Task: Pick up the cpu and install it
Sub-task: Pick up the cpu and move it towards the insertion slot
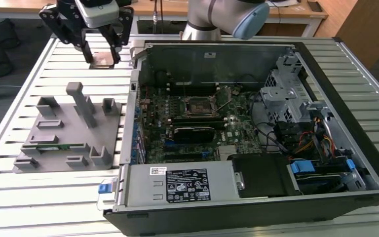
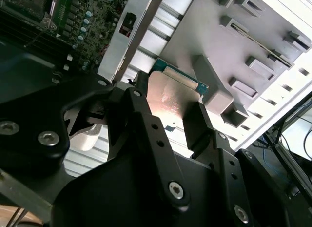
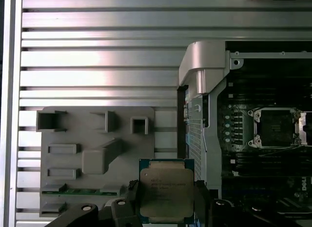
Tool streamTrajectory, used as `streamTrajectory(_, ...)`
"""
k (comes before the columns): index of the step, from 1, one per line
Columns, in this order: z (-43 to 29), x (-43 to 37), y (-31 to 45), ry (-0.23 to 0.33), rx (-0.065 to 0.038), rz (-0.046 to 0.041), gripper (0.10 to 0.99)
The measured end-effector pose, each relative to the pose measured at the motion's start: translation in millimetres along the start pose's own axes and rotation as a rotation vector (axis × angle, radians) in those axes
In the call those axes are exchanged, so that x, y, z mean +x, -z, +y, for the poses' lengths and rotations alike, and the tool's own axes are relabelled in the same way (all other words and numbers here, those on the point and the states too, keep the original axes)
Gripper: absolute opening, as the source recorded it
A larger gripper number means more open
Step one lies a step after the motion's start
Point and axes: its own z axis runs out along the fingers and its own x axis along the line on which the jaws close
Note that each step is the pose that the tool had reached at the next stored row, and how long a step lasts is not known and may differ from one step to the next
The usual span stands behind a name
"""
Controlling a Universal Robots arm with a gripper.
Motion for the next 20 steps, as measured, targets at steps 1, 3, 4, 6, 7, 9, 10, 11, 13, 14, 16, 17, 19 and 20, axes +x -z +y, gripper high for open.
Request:
streamTrajectory(1,0.0,-1.1,0.0,0.000,0.000,0.0000,0.533)
streamTrajectory(3,0.0,-3.4,0.0,0.000,0.000,0.0000,0.533)
streamTrajectory(4,0.1,-4.5,0.0,0.000,0.000,0.0000,0.533)
streamTrajectory(6,0.1,-7.0,0.0,0.000,0.000,0.0000,0.533)
streamTrajectory(7,0.1,-8.5,0.0,0.000,0.000,-0.0001,0.533)
streamTrajectory(9,0.2,-10.9,0.0,0.000,0.000,0.0000,0.533)
streamTrajectory(10,0.2,-11.7,0.0,0.000,0.000,0.0000,0.533)
streamTrajectory(11,0.2,-12.6,-0.1,0.000,0.000,0.0000,0.533)
streamTrajectory(13,0.3,-15.5,-0.2,0.000,0.000,0.0000,0.533)
streamTrajectory(14,0.4,-17.9,-0.3,0.000,0.000,0.0000,0.533)
streamTrajectory(16,0.5,-22.9,-0.6,0.000,0.000,-0.0001,0.533)
streamTrajectory(17,0.6,-25.4,-0.7,0.000,0.000,0.0000,0.533)
streamTrajectory(19,0.7,-29.6,-0.9,0.000,0.000,-0.0001,0.533)
streamTrajectory(20,0.7,-30.8,-1.0,0.000,0.000,0.0000,0.533)
